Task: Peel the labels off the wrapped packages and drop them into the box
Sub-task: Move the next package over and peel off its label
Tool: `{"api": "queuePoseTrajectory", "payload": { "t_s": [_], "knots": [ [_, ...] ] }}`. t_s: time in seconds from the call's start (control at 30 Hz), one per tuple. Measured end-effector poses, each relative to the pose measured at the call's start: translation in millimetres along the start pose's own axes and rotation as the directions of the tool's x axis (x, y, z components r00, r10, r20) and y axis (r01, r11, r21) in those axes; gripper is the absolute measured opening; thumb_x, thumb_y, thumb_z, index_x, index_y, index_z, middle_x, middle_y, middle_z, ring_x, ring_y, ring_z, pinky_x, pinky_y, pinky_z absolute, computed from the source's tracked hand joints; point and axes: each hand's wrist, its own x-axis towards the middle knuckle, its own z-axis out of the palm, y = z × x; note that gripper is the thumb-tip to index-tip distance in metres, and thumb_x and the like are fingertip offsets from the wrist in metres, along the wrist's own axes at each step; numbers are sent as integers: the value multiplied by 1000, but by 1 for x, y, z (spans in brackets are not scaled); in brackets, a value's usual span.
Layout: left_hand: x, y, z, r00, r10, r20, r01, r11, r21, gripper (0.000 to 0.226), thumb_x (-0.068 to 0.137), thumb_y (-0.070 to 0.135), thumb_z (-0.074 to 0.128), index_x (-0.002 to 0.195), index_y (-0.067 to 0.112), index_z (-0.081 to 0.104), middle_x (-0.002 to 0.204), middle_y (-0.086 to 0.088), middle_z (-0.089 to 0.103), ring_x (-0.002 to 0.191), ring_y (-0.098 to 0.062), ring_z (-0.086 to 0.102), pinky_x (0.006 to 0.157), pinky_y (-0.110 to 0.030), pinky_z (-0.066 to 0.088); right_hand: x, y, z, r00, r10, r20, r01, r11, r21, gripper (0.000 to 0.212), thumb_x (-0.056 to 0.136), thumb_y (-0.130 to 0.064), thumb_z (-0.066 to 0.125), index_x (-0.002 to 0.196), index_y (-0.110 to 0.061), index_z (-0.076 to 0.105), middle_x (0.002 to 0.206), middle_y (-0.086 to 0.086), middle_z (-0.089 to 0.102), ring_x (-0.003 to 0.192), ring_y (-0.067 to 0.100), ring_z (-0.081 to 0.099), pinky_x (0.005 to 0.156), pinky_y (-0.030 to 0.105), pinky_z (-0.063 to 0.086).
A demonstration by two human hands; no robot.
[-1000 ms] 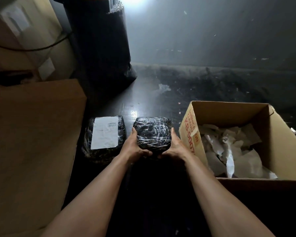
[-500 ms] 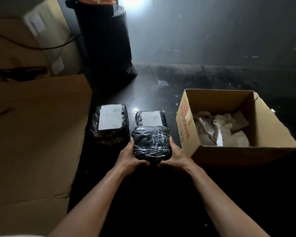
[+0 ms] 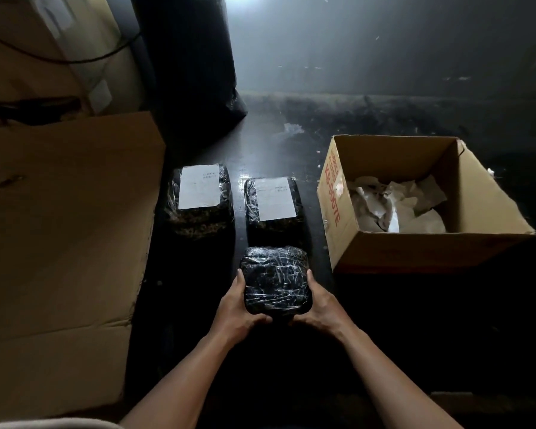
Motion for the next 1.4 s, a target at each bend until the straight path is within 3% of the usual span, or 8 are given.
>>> {"api": "queuePoseTrajectory", "payload": {
  "t_s": [0.13,0.27,0.4,0.53,0.8,1.07,1.27,1.4],
  "knots": [
    [3,-8,2,1000,2,-2,-2,1000,31,143,44,55,91,157,25,10,153,9,39,136,-7,44,113,-31,39,-2,0,-3,1000,-13,20,14,999,-38,128,71,-34,88,157,-11,-5,165,8,16,151,19,19,114,18,16],
    [-3,-4,1,1000,-4,-11,4,999,35,143,49,45,95,158,23,5,158,6,32,141,-10,37,117,-31,34,-2,2,-10,1000,3,29,-1,998,-71,130,68,-36,89,158,-16,-2,161,11,29,147,22,30,115,25,26],
    [-3,1,-2,1000,11,-20,-10,998,59,124,51,50,92,153,28,25,140,13,50,128,-5,50,109,-20,39,0,2,-12,998,15,54,-9,995,-100,134,67,-38,90,158,-18,-6,153,15,43,139,25,43,111,27,34],
    [3,18,-12,992,-51,-119,58,997,59,100,75,60,74,153,16,31,150,3,45,137,-12,43,115,-28,34,5,-8,-27,991,-25,130,44,988,-145,135,72,-35,87,156,-16,-17,164,12,19,149,27,25,118,31,22],
    [72,72,-43,979,101,-175,-48,959,281,84,81,47,75,146,6,42,144,-12,52,132,-25,50,111,-36,41,46,-54,-70,989,-142,-43,123,948,-293,87,90,-28,69,157,-10,15,160,13,28,146,27,31,119,36,28],
    [153,96,-51,993,79,-83,-42,927,373,86,67,52,82,137,17,46,132,-2,56,121,-21,55,101,-38,49,120,-99,-108,986,-125,-114,76,929,-362,55,78,-24,70,128,-16,50,124,9,59,107,30,60,91,42,53],
    [183,86,-31,996,-46,-79,67,953,296,133,58,51,88,157,13,7,160,-9,21,145,-27,30,114,-41,37,172,-103,-117,986,-93,-139,38,934,-356,45,78,-26,68,121,-18,55,122,10,58,105,32,61,89,44,54],
    [195,78,-21,983,-107,-152,134,974,184,134,65,40,89,157,8,-3,165,-9,4,150,-25,18,115,-35,28,193,-104,-119,985,-60,-163,-1,935,-354,50,87,-26,62,134,-15,48,130,14,48,119,35,52,101,47,47]
  ]
}}
